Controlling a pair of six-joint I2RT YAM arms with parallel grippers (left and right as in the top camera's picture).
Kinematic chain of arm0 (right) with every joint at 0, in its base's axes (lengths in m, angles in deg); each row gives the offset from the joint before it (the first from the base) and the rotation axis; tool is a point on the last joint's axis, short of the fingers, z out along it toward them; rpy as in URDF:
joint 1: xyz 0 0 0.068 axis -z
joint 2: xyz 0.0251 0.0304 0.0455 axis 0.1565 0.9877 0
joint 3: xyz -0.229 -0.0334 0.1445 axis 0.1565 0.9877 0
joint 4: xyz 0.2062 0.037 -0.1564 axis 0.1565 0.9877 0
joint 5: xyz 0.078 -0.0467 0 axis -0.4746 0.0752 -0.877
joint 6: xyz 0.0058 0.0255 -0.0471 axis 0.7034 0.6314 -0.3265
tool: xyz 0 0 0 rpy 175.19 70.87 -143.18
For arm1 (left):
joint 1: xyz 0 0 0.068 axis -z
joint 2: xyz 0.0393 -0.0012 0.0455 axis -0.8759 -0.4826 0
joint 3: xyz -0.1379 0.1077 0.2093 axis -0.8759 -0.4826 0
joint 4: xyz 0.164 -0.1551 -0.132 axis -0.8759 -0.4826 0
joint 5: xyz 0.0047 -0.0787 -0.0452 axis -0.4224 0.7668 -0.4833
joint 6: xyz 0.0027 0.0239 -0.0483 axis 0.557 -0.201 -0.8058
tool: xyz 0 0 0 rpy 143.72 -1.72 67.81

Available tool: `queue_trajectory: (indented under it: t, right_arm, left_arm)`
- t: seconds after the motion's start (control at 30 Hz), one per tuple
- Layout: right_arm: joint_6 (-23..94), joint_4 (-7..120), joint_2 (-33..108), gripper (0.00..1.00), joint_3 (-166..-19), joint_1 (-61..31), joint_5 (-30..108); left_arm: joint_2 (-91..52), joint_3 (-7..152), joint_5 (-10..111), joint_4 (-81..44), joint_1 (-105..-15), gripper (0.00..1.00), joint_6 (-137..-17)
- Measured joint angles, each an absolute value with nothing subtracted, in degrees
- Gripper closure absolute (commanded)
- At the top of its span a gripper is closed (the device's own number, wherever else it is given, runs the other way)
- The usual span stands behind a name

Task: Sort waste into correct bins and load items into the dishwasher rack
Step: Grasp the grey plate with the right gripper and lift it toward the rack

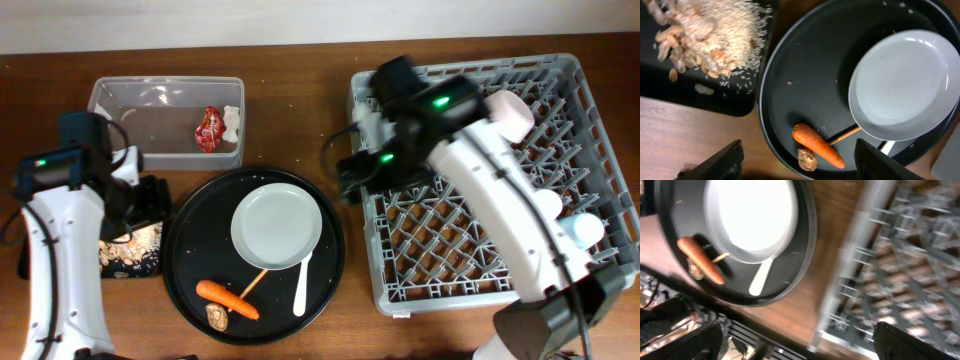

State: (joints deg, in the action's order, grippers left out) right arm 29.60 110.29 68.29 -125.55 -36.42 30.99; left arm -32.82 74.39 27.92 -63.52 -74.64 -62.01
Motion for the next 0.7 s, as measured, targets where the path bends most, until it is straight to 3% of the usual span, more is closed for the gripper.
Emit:
queue_trajectory:
  t: [0.2, 0.33, 0.5, 0.57, 0.63, 0.7]
  right_arm:
    - [42.82, 95.69, 72.6, 0.16, -115.14, -49.58, 34.72]
    - [50.56, 83.93, 76.16, 0.31, -105.64, -51.0, 39.66]
    - [52.13, 73.81, 78.89, 0.49, -98.6, -51.0, 40.82]
    - [52.81, 72.57, 79.64, 0.6, -98.44, -51.0, 40.97]
    - [53.84, 71.58, 80.95, 0.79, -98.44, -51.0, 41.0]
    - [54.56, 71.32, 81.74, 0.9, -98.42, -51.0, 40.95]
  left_arm:
    - [-32.82, 72.51, 27.94, -62.78, -78.8, 0.25, -63.72]
    - [-32.82, 72.34, 27.96, -62.67, -78.8, 0.24, -63.76]
    - [-32.82, 72.27, 28.64, -62.58, -78.8, 0.24, -63.93]
    - [-32.82, 72.27, 28.77, -62.47, -78.8, 0.24, -63.93]
    - [-32.82, 72.27, 28.77, -62.47, -78.8, 0.24, -63.93]
    - [-32.82, 72.27, 28.77, -62.45, -78.8, 0.24, -63.93]
